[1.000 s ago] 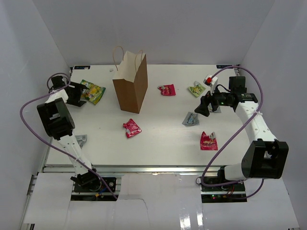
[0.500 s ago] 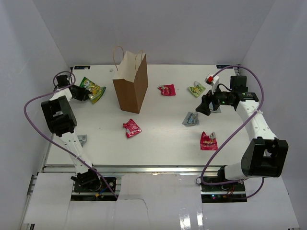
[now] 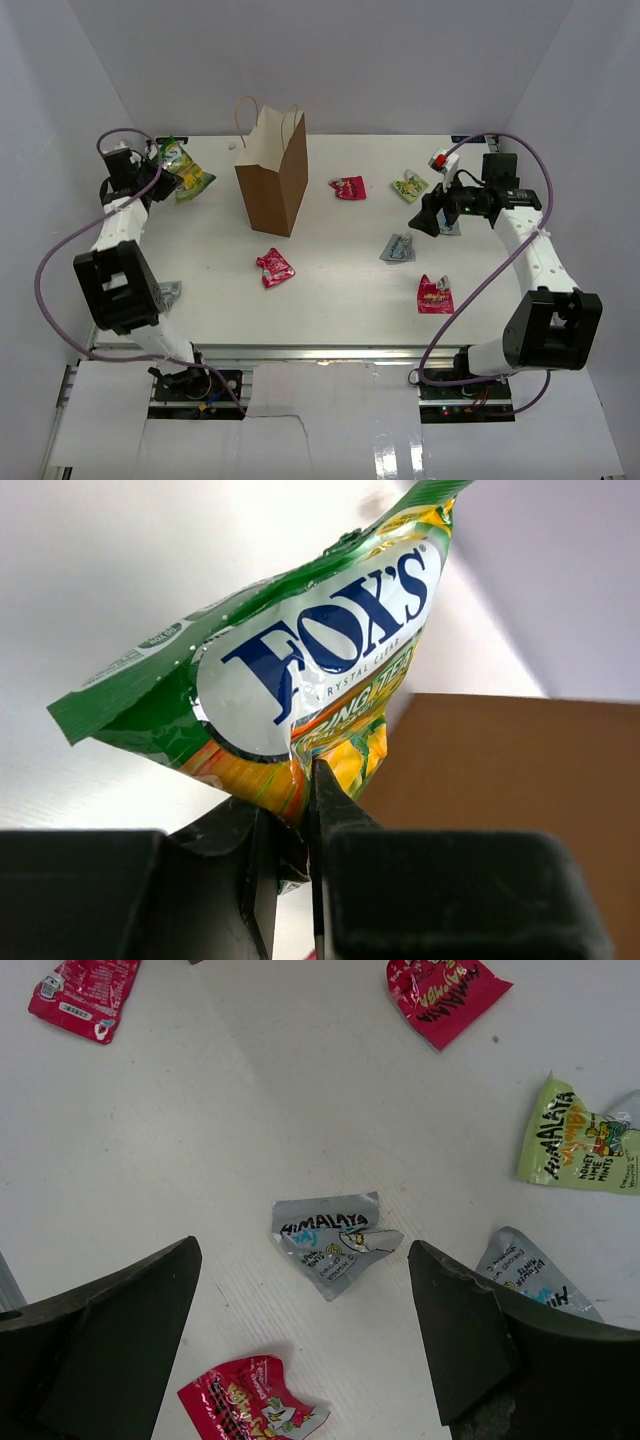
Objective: Place the snacks into the paper bag
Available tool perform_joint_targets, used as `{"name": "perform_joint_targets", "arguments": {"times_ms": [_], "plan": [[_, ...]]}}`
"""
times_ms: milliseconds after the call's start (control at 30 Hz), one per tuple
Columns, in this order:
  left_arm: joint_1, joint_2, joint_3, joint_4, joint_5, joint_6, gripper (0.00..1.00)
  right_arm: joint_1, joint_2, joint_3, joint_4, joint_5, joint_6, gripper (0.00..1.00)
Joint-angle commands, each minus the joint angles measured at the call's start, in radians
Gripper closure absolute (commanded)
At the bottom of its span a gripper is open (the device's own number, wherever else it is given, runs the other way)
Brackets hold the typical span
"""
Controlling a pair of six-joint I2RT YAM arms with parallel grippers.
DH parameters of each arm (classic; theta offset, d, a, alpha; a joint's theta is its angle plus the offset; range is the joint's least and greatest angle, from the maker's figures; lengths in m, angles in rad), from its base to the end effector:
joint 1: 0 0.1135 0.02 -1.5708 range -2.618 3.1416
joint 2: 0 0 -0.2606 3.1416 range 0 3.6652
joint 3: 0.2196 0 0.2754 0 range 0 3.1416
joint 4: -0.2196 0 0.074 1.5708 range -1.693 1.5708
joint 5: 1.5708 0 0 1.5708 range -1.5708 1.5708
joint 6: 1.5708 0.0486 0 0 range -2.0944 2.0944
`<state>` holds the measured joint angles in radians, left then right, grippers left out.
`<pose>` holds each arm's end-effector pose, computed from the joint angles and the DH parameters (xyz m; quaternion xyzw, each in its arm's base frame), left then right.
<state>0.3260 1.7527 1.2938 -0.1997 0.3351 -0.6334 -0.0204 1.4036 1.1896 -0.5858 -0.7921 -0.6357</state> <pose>0.4120 0.1224 0.2311 -0.3434 0.8192 -0.2144 0.4062 0.3280 0.0279 0.2945 -0.3971 0.7708 0.2266 0.4436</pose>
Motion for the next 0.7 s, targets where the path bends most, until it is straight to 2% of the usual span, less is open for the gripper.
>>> {"name": "perform_joint_targets", "arguments": {"times_ms": [0,200,300,500,667], "plan": [[-0.045,-0.261,-0.028,0.123,-0.025,0.066,0.89,-0.007,0.000,0.064,-0.008,-0.027,-0.001,0.10],[-0.123,-0.493,-0.031,0.125,-0.083,0.081,0.90,-0.009,-0.009,0.080,-0.026,-0.033,-0.001,0.10],[-0.185,-0.532,0.021,0.100,-0.103,0.093,0.90,-0.009,-0.020,0.079,-0.028,-0.035,0.004,0.10],[-0.309,-0.522,0.097,0.065,-0.163,0.090,0.90,-0.009,-0.040,0.067,-0.028,-0.038,0.010,0.10],[-0.454,-0.434,0.166,0.057,-0.270,0.092,0.91,-0.009,-0.060,0.044,-0.026,-0.035,0.010,0.10]]}}
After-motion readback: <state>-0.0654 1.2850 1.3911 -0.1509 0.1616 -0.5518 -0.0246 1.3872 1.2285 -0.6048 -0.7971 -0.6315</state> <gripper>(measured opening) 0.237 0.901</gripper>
